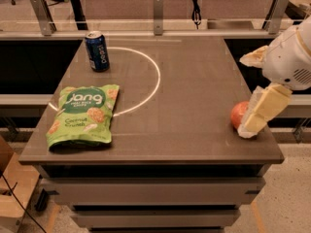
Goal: Move apple near green rice chip bag
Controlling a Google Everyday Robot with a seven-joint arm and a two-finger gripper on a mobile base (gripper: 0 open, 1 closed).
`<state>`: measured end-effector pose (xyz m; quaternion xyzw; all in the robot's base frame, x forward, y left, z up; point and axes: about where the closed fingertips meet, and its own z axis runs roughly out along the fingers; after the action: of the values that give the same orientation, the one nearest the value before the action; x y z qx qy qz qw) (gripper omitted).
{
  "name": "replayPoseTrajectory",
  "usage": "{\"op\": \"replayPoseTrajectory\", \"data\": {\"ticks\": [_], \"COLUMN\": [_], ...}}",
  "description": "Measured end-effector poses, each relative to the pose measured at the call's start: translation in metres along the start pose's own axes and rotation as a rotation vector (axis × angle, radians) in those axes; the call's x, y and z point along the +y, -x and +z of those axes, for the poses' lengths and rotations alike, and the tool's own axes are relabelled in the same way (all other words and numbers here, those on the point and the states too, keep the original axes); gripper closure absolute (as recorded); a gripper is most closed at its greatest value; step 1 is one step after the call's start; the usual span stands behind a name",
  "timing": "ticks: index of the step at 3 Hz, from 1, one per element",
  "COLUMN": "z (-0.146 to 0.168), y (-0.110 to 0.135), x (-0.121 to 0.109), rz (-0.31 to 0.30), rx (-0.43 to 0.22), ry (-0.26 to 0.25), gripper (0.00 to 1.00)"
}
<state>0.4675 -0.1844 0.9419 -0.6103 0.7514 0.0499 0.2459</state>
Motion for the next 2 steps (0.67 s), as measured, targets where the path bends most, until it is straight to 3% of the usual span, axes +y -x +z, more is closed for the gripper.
{"op": "replayPoseTrajectory", "data": {"ticks": [1,2], "z": [0.022,0.039], "y": [-0.012,-0.040], "x": [-0.011,-0.018], "rz": [0.038,0.078], "rx": [-0.011,0.055], "ry": [-0.008,-0.007], "gripper": [0.00,0.00]}}
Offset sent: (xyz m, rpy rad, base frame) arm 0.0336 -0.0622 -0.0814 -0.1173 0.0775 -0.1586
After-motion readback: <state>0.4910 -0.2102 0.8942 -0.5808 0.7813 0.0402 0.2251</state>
